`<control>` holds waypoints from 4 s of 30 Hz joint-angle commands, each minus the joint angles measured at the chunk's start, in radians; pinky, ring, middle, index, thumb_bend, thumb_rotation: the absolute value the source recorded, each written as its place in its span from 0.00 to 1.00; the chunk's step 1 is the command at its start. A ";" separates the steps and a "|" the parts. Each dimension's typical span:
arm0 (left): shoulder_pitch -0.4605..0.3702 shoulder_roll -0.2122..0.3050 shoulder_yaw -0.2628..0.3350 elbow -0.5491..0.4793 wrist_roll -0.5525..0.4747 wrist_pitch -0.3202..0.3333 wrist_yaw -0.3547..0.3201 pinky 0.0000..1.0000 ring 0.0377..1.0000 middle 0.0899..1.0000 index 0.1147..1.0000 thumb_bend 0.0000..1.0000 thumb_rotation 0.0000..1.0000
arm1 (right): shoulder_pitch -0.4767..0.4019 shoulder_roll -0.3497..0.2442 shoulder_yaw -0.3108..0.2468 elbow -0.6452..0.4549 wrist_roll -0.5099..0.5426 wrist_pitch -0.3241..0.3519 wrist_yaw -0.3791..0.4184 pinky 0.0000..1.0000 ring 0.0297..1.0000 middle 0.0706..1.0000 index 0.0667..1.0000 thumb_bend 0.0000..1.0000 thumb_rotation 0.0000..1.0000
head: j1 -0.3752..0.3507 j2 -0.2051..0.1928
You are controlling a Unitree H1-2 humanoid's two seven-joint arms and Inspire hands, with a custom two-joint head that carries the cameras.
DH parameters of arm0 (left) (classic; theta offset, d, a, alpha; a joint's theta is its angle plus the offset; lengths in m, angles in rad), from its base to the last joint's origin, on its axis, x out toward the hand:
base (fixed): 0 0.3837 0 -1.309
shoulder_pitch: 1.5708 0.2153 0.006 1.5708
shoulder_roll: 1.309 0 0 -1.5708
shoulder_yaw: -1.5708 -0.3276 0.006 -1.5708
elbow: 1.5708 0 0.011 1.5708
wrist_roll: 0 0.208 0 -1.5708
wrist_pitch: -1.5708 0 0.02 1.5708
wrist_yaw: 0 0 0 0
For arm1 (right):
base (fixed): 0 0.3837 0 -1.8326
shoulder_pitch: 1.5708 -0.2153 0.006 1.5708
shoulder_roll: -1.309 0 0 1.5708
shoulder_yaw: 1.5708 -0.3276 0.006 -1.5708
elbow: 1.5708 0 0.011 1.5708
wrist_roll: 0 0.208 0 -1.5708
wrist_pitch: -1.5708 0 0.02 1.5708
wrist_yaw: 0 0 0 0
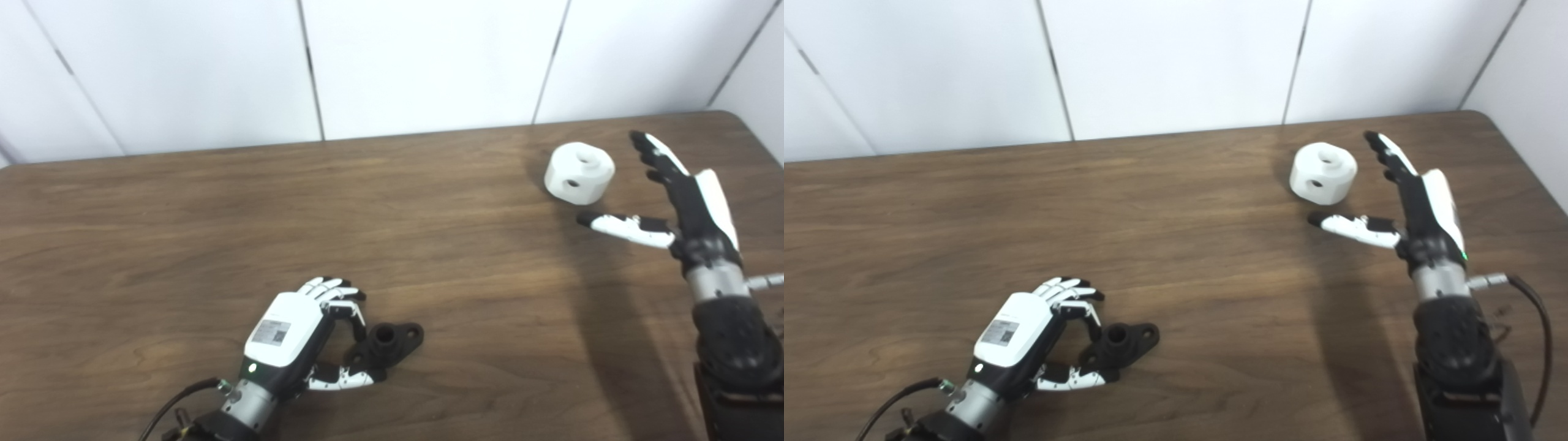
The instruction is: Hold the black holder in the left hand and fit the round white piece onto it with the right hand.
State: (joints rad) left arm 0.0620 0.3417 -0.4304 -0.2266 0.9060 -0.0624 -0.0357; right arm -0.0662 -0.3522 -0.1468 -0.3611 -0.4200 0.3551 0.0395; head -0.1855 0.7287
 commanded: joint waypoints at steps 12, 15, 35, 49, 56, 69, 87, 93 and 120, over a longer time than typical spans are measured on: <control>0.036 0.072 0.037 0.052 0.023 -0.007 -0.053 0.88 0.84 0.75 0.42 0.52 0.05 | -0.230 -0.099 0.086 0.181 -0.108 0.063 0.041 0.94 1.00 0.98 0.88 0.93 0.36 | -0.124 -0.011; 0.036 0.077 0.043 0.048 0.020 -0.011 -0.055 0.88 0.84 0.74 0.42 0.52 0.05 | -0.271 -0.115 0.108 0.225 -0.119 0.077 0.058 0.93 1.00 0.97 0.88 0.93 0.36 | -0.145 -0.014; 0.036 0.085 0.059 0.051 0.020 -0.036 -0.059 0.85 0.82 0.73 0.42 0.52 0.05 | -0.417 -0.165 0.164 0.455 -0.152 0.113 0.117 0.89 1.00 0.96 0.86 0.92 0.33 | -0.194 -0.020; 0.034 0.077 0.060 0.047 0.022 -0.027 -0.066 0.85 0.82 0.73 0.42 0.52 0.05 | -0.426 -0.182 0.204 0.486 -0.153 0.081 0.098 0.85 0.99 0.90 0.77 0.91 0.33 | -0.191 -0.022; 0.033 0.075 0.059 0.041 0.024 -0.025 -0.068 0.85 0.82 0.73 0.42 0.52 0.05 | -0.421 -0.190 0.214 0.482 -0.153 0.074 0.104 0.85 0.98 0.88 0.73 0.89 0.31 | -0.191 -0.021; 0.033 0.071 0.061 0.034 0.025 -0.021 -0.073 0.85 0.82 0.73 0.42 0.52 0.05 | -0.421 -0.194 0.221 0.484 -0.149 0.074 0.096 0.83 0.96 0.87 0.70 0.87 0.31 | -0.187 -0.015; 0.035 0.063 0.058 0.022 0.040 -0.013 -0.084 0.85 0.82 0.73 0.42 0.52 0.05 | -0.397 -0.165 0.205 0.538 -0.163 -0.084 -0.112 0.85 0.94 0.82 0.45 0.52 0.13 | -0.181 -0.011; 0.035 0.057 0.056 0.023 0.040 -0.009 -0.089 0.85 0.83 0.74 0.42 0.52 0.05 | -0.392 -0.167 0.206 0.545 -0.161 -0.097 -0.128 0.85 0.95 0.82 0.45 0.52 0.13 | -0.177 -0.015; 0.034 -0.044 0.018 0.027 0.117 0.039 -0.106 0.90 0.85 0.76 0.42 0.52 0.05 | -0.292 -0.240 0.280 -0.107 -0.186 0.044 0.346 1.00 1.00 0.83 0.45 0.52 0.13 | 0.060 0.037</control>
State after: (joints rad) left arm 0.0809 0.2916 -0.3891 -0.2446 0.9485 -0.0768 -0.0833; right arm -0.3301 -0.5708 0.1407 -0.4158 -0.6013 0.3967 0.3681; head -0.1243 0.7655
